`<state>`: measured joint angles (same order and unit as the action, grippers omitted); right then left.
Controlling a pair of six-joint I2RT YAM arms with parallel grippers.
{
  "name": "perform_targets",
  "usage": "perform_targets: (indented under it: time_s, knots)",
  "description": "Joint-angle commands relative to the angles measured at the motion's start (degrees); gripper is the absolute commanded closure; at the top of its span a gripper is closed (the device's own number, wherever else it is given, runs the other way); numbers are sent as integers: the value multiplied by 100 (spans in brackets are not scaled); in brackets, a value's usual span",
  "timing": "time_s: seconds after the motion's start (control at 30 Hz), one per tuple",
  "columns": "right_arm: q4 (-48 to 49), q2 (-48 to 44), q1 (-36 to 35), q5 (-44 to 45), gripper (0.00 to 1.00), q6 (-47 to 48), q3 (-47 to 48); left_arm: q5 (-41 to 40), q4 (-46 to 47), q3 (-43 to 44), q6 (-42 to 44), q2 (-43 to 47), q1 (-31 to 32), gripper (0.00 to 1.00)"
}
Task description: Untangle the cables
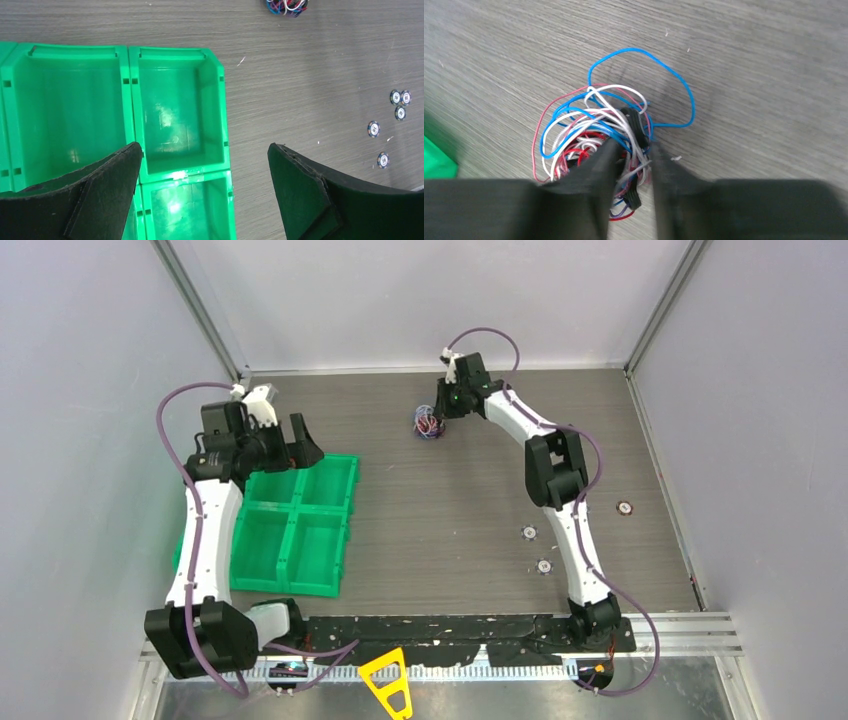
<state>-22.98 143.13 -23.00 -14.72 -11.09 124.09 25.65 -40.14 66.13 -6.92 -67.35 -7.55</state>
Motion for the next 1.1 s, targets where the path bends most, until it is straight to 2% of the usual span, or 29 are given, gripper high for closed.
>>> perform_targets:
  time_s: [0.0, 0.13, 0.23, 0.37, 0.57, 0.73, 0.8, 0.83, 0.93, 1.07]
  knots:
    - [-43, -854, 20, -554, 93, -49, -790, 465, 462, 148, 31, -102, 38, 1]
    - [219, -2333, 33, -1223, 95, 161, -2047, 1297, 488, 305, 159, -226, 289, 1]
    - [275, -3580, 33, -1639, 95, 353, -3040, 1600, 604, 408, 225, -366, 872, 1]
    - [116, -4645, 26, -2005, 95, 658, -3963, 1957, 916, 576, 12, -734, 1747, 1]
    - [-99, -5557, 18, -2222, 95, 789, -4840, 2165, 2063, 755, -806, -1291, 2919, 1]
    - [-92, -5974, 3, -2367, 94, 753, -5235, 2045, 2425, 891, -957, -1836, 3744, 3]
    - [-97, -6131, 6, -2428, 95, 735, -5340, 2161, 2578, 867, -1174, -2089, 3838, 15]
    - [-111, -6183, 6, -2467, 94, 737, -5368, 2259, 2647, 841, -1303, -2216, 3838, 25]
    - [-233, -6412, 63, -2434, 95, 888, -5471, 2654, 2569, 809, -1370, -2503, 3771, 62]
    - [-447, -6540, 472, -2513, 95, 1043, -5628, 2803, 2498, 416, -1147, -2315, 3551, 99]
